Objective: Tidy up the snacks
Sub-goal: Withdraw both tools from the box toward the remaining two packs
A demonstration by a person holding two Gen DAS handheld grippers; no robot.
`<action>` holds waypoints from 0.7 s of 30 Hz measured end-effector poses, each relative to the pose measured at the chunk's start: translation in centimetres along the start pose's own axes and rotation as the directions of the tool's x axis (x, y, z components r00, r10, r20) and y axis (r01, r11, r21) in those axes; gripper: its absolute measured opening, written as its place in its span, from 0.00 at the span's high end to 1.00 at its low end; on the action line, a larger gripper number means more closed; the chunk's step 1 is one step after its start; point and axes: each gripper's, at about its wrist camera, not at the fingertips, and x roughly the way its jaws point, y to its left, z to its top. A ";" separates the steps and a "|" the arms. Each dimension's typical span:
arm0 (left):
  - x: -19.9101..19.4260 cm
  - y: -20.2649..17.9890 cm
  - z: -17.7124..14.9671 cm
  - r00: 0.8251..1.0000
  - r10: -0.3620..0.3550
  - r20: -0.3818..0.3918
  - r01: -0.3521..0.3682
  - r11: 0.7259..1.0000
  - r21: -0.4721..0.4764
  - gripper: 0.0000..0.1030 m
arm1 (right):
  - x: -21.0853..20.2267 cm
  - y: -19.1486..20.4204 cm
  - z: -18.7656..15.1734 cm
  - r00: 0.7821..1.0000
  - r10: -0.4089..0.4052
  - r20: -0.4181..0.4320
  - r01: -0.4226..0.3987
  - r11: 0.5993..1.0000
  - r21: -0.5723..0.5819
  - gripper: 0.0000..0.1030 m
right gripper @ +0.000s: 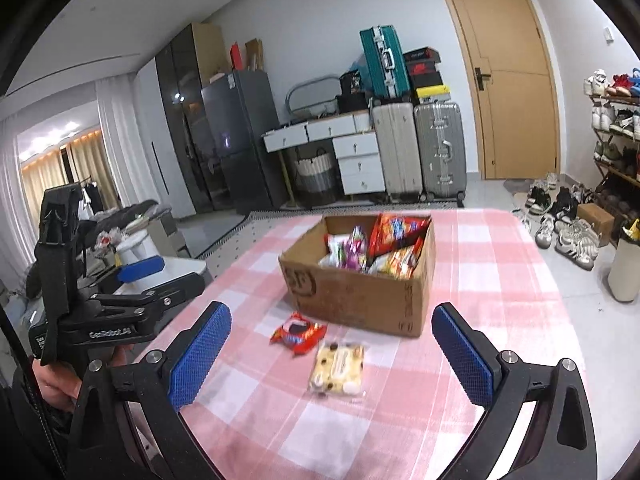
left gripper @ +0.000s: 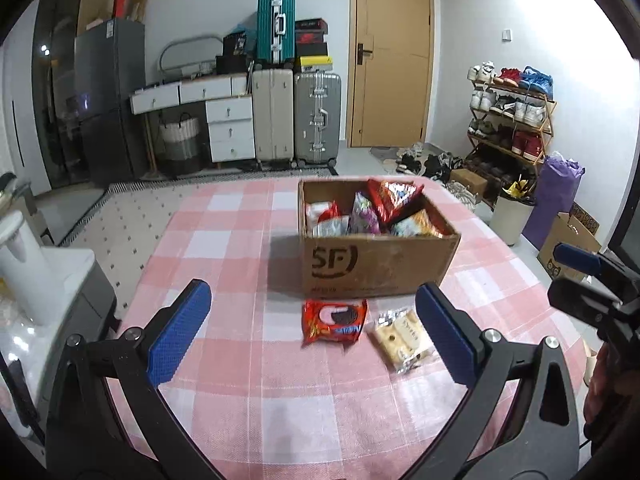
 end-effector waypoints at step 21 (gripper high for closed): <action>9.6 2.1 -7.4 0.981 -0.061 -0.182 0.044 0.995 -0.095 0.01 | 9.4 -1.5 -5.5 0.975 0.046 -0.219 -0.033 0.998 0.061 0.01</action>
